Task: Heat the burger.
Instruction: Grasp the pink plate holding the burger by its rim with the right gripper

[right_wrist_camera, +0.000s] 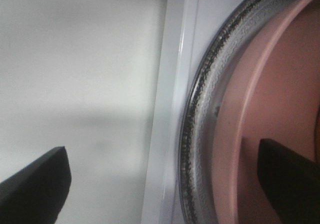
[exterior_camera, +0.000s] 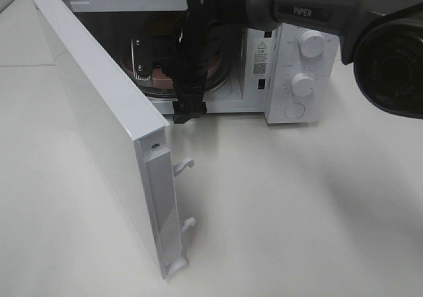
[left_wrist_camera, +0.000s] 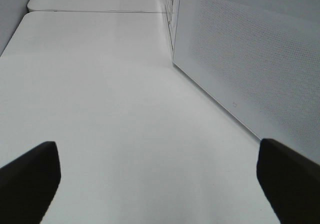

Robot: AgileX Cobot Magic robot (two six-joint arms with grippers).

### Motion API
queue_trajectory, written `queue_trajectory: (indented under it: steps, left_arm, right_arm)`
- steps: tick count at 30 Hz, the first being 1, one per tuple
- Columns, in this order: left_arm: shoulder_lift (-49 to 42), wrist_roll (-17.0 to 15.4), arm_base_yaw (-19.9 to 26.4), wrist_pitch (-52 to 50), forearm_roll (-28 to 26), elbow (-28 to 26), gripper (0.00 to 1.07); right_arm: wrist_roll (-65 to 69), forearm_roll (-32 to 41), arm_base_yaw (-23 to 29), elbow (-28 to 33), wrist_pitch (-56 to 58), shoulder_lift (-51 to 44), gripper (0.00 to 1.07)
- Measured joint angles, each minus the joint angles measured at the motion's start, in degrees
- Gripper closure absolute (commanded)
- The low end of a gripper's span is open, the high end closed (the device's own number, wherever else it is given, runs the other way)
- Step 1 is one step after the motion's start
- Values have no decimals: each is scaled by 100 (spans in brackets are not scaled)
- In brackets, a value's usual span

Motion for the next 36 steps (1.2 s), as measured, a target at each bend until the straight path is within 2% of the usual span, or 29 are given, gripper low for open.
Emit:
queue_trajectory:
  steps: [18,25,36]
  left_arm:
    - [0,0,0,0,0,0,6]
    - [0,0,0,0,0,0,6]
    - [0,0,0,0,0,0,6]
  right_arm:
    - [11,0,0,0,-6,17,8]
    - [665,-418,0,0,-212,17,8]
    - [751,-390,0,0,-241,46,8]
